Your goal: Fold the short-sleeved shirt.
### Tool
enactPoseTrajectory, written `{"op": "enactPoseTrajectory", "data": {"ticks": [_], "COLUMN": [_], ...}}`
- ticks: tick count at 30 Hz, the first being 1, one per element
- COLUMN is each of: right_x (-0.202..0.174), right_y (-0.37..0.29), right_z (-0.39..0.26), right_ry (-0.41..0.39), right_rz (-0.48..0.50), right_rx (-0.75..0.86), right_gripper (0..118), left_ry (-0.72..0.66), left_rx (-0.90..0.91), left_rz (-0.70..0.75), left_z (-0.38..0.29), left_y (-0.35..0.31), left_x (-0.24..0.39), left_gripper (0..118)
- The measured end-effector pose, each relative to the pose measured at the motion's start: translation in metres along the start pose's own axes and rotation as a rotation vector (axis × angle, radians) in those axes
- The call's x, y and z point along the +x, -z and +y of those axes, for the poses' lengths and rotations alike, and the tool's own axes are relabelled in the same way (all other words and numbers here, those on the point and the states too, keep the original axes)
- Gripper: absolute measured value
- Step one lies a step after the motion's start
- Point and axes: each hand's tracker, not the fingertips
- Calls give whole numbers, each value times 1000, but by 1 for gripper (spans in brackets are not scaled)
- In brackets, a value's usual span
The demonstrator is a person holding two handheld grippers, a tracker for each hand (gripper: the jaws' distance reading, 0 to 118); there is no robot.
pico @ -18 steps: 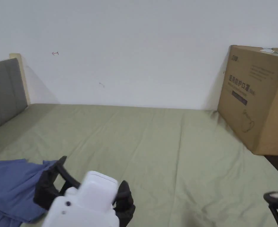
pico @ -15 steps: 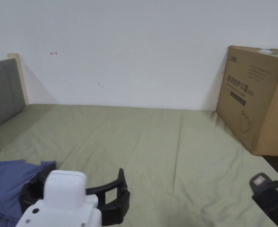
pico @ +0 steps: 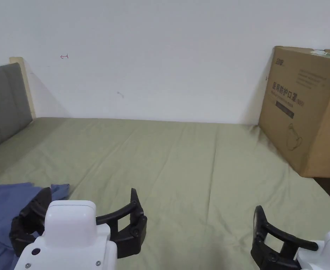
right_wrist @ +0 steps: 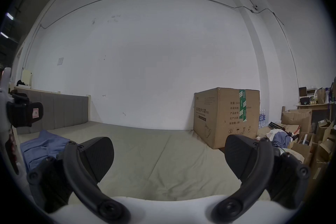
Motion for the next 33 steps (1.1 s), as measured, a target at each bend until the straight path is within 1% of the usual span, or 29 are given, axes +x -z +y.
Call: {"op": "enactPoseTrajectory", "data": {"ticks": [2, 4, 8, 13, 17, 18, 19, 20, 21, 22, 23, 24, 26, 28, 33], "right_x": [-1, 2, 5, 5, 8, 9, 9, 8, 8, 8, 8, 8, 9, 11, 16], "right_y": [-1, -1, 3, 3, 4, 4, 4, 2, 0, 0, 1, 3, 2, 3, 5], "right_z": [2, 4, 6, 6, 7, 8, 9, 10, 11, 12, 13, 15, 14, 15, 12], "right_ry": [6, 39, 108, 102, 94, 94, 95, 92, 84, 71, 55, 34, 31, 36, 57], "right_rz": [13, 37, -4, -41, -43, -43, -47, -53, -70, -82, -82, -95, -106, -110, -109], "right_rx": [4, -6, -47, -46, -62, -65, -66, -59, -40, -41, -42, -48, -34, -31, -38], "right_gripper": [118, 118, 118, 118, 118, 117, 110, 98, 71, 28, 3, 2, 2, 2, 2], "left_ry": [14, 23, -7, -39, -33, -32, -32, -33, -36, -36, -39, -34, -53, -66, -5], "left_rx": [4, -1, -31, -53, -70, -73, -74, -71, -64, -59, -51, -58, -57, -84, -83], "left_rz": [-6, -10, -30, -37, -51, -56, -56, -52, -43, -22, -2, 28, 28, -17, -49], "left_z": [-1, -1, -1, -1, -1, -1, 0, 0, 2, 3, 4, 5, 7, 7, 6], "left_y": [-1, -2, -1, -1, 0, 0, -1, -2, -4, -6, -5, -3, -1, 4, 4], "left_x": [1, 3, 3, 3, 3, 3, 2, 3, 3, 3, 2, 1, -2, -6, 4], "left_gripper": [118, 118, 118, 118, 118, 118, 115, 110, 96, 54, 16, 0, 0, 0, 0]}}
